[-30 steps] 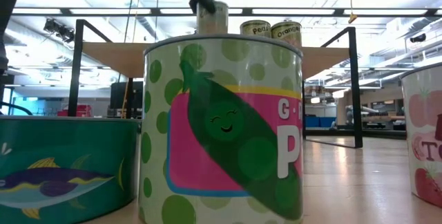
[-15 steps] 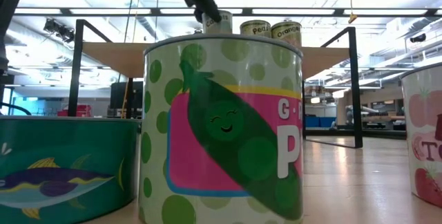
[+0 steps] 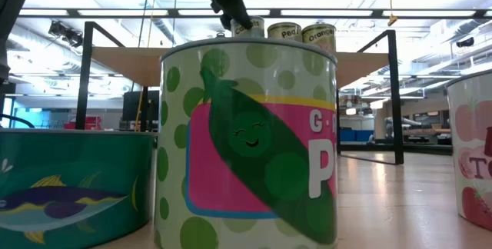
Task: Pick and place cans onto a shelf
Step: Put the canned carrots on the shelf
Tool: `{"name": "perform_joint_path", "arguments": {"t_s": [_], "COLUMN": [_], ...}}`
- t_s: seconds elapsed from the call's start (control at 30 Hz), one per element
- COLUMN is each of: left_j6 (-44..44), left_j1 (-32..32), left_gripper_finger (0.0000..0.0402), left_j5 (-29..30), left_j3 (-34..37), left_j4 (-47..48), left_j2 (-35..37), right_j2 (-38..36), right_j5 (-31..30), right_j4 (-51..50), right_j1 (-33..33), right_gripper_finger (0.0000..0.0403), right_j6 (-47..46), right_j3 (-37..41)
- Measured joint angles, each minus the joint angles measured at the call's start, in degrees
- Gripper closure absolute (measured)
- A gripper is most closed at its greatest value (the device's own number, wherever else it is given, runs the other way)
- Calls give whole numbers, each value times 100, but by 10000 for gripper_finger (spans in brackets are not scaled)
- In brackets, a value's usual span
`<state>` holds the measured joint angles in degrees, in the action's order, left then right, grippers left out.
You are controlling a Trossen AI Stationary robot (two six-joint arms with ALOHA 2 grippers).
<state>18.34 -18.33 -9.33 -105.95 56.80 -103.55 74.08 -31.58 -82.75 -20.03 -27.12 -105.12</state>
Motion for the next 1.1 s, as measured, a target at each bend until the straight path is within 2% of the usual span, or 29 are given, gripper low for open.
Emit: {"name": "perform_joint_path", "arguments": {"t_s": [0.83, 1.1], "left_j6": [106, 39], "left_j1": [32, 57], "left_gripper_finger": [78, 47], "left_j5": [0, 24], "left_j3": [0, -9], "left_j4": [94, 237], "left_j2": [-7, -92], "right_j2": [0, 0], "right_j5": [21, 21], "right_j4": [172, 206], "right_j1": [-2, -2], "right_gripper_finger": [30, 30], "right_j6": [31, 31], "right_j3": [0, 0]}}
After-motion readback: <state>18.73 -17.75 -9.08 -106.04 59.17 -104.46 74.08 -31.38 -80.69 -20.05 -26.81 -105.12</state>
